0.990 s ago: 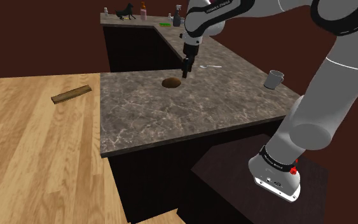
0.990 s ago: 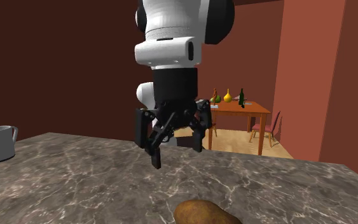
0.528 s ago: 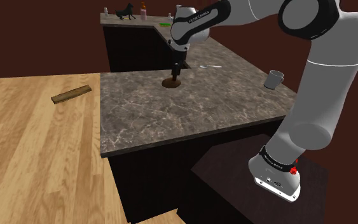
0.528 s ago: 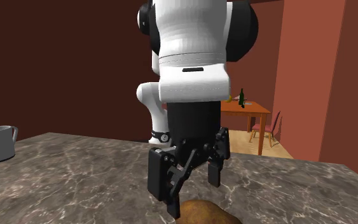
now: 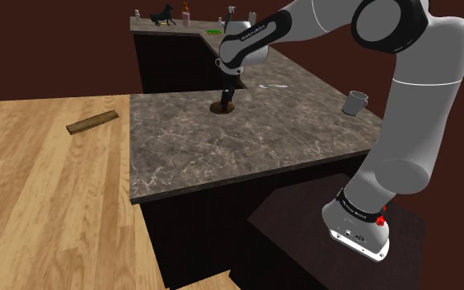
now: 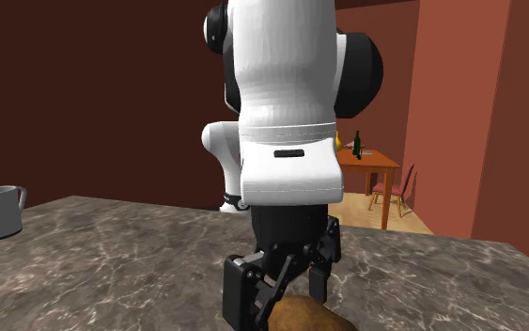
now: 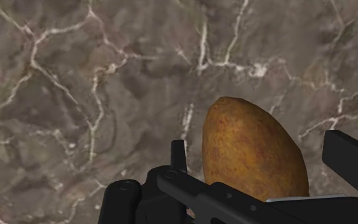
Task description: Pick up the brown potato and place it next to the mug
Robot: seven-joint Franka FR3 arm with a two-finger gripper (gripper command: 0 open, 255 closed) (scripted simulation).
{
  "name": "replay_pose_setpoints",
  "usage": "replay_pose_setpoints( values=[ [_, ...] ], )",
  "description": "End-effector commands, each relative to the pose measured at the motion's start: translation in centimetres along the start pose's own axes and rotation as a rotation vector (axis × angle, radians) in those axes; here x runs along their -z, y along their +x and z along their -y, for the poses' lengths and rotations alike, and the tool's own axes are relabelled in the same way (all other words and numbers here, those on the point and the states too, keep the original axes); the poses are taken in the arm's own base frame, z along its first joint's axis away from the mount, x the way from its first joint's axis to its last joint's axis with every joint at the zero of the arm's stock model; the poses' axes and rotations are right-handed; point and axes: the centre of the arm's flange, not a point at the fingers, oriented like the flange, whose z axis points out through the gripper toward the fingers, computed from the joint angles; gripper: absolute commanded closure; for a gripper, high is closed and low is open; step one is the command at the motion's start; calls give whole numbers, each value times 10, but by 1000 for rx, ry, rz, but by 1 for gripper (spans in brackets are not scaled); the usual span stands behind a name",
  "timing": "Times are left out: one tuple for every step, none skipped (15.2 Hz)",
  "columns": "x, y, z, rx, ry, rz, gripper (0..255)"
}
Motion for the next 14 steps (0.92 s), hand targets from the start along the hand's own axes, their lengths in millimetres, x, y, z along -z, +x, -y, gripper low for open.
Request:
replay_pose_setpoints(
  values=[
    [-1, 0, 0, 0, 0, 0, 0],
    [-1, 0, 0, 0, 0, 0, 0],
    [-1, 0, 0, 0, 0, 0, 0],
    [-1, 0, 0, 0, 0, 0, 0],
    [-1, 0, 0, 0, 0, 0, 0],
    [-1, 0, 0, 0, 0, 0, 255],
    [-1, 0, 0, 0, 0, 0, 255],
    [-1, 0, 0, 0, 0, 0, 255],
    [-1, 0, 0, 0, 0, 0, 255],
    [-1, 0, 0, 0, 0, 0, 255],
    [-1, 0, 0, 0, 0, 0, 255],
    [-1, 0, 0, 0, 0, 0, 255],
    [-1, 0, 0, 0, 0, 0, 255],
    [-1, 0, 0, 0, 0, 0, 255]
  ],
)
